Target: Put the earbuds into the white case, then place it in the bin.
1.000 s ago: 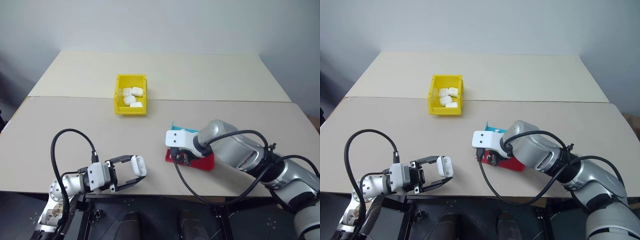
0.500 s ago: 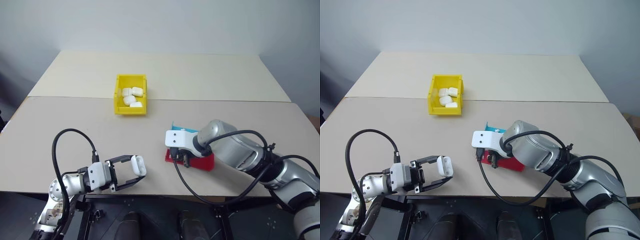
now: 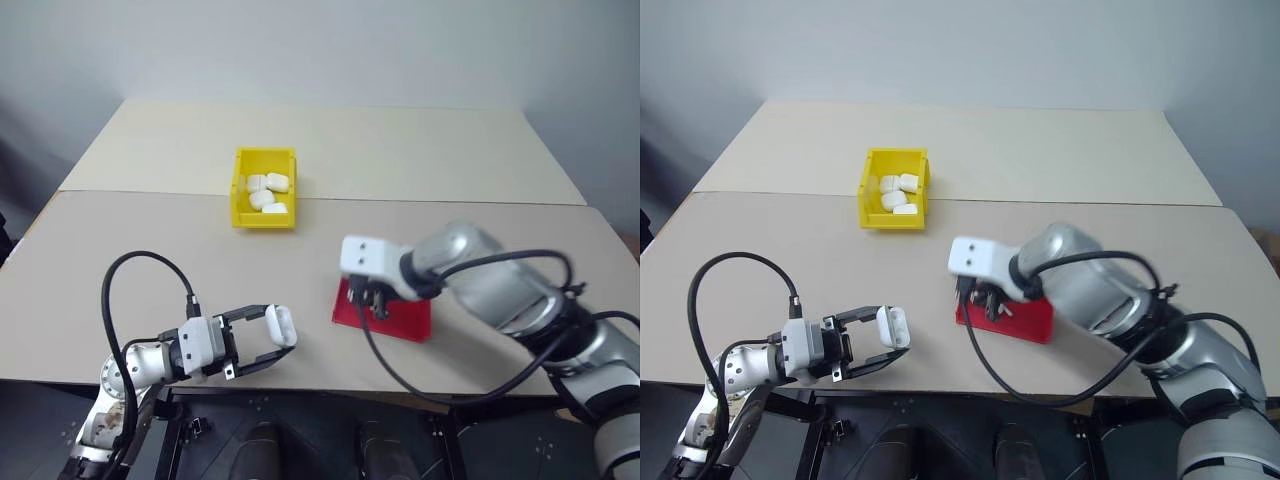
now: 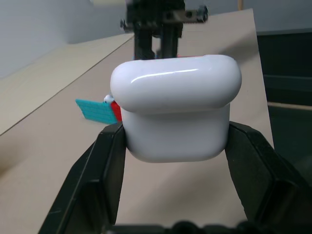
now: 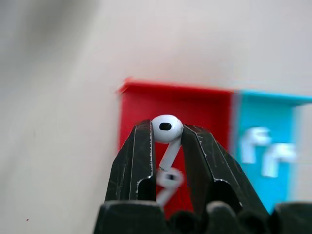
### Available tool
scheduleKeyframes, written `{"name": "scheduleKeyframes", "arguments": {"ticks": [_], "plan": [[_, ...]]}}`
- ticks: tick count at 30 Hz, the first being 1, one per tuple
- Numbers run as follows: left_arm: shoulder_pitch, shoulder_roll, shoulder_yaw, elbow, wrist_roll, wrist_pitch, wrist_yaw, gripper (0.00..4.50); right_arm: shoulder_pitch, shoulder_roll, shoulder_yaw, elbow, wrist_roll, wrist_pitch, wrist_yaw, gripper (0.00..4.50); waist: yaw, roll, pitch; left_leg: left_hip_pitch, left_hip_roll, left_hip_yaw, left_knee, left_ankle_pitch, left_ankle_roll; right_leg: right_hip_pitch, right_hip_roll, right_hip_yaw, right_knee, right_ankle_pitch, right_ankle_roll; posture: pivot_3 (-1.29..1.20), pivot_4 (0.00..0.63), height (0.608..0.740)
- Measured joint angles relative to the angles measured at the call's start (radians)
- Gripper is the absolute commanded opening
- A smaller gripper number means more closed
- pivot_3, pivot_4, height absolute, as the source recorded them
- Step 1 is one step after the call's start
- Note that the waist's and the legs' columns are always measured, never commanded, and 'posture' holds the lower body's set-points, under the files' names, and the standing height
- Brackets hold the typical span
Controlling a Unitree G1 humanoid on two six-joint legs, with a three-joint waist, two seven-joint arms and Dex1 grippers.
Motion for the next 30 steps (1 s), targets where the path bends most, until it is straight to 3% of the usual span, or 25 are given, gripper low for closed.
{"name": "scheduleKeyframes", "arguments": {"ticks": [6, 14, 22, 30], "plan": [[-0.121, -0.033, -0.059, -0.017, -0.080, 0.068, -0.036, 2.77, 0.057, 0.053, -0.453, -0.031, 0.194, -0.014, 0.000, 0.63, 0.001, -0.001, 0.000, 0.001, 0.000, -0.001, 0.000, 0.000, 0.000, 0.002, 0.001, 0.000, 0.000, 0.000, 0.000, 0.00, 0.150, 0.740], [-0.354, -0.142, -0.119, -0.024, -0.211, 0.264, -0.019, 2.77, 0.235, 0.270, -0.762, -0.111, 0.415, -0.311, -0.066, 0.63, -0.009, -0.001, -0.001, 0.003, 0.000, -0.002, 0.000, 0.000, 0.000, 0.005, 0.001, 0.000, -0.001, 0.000, 0.001, 0.00, 0.150, 0.740], [-0.428, -0.185, -0.138, -0.023, -0.240, 0.351, -0.037, 2.77, 0.364, 0.391, -0.836, -0.125, 0.633, -0.555, -0.040, 0.63, -0.010, -0.001, -0.001, 0.005, 0.000, -0.002, 0.000, 0.000, 0.000, 0.007, 0.001, 0.000, -0.002, 0.000, 0.001, 0.00, 0.150, 0.740], [-0.431, -0.191, -0.132, -0.052, -0.267, 0.393, -0.039, 2.77, 0.423, 0.357, -0.727, -0.071, 0.653, -0.738, 0.120, 0.63, -0.013, -0.001, -0.001, 0.006, 0.000, -0.002, 0.000, 0.000, 0.000, 0.008, 0.001, 0.000, -0.001, 0.000, 0.001, 0.00, 0.150, 0.740]]}}
